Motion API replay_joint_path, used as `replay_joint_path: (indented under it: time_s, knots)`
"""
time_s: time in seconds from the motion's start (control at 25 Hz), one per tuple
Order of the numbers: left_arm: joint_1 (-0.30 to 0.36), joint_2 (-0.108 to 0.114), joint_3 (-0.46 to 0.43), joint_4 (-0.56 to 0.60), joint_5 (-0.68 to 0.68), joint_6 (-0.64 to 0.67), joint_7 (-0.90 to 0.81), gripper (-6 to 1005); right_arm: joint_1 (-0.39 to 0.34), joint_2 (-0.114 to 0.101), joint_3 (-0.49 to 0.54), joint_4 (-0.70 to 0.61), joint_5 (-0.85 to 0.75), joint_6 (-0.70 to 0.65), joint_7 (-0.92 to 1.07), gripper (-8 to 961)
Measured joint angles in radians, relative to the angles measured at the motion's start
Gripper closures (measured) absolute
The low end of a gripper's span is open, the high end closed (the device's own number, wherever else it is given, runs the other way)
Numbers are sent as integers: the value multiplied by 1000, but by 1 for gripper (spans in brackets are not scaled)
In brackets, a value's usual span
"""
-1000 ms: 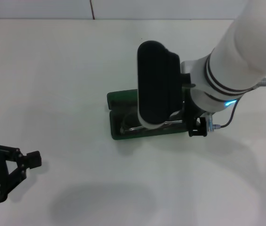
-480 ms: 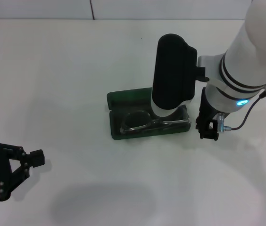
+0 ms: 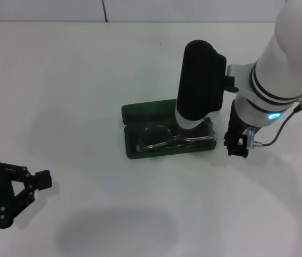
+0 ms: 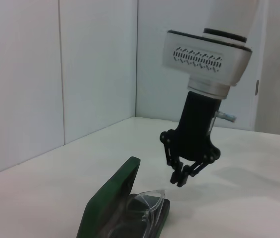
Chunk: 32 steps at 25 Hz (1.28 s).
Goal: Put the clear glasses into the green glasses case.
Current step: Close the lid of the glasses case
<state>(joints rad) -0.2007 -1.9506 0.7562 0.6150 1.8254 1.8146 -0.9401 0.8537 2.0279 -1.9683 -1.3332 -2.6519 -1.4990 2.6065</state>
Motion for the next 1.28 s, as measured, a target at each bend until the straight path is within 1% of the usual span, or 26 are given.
replay_joint_path:
  time_s: [0.32,1.28]
  knots:
    - [-4,-1,0,-3,0,-1,-2,950,9,0,35,78,39,46,-50,899]
    - [-2,-4,2,-11,0,-6,3,950,19,0,35,138,53,146,-102,900]
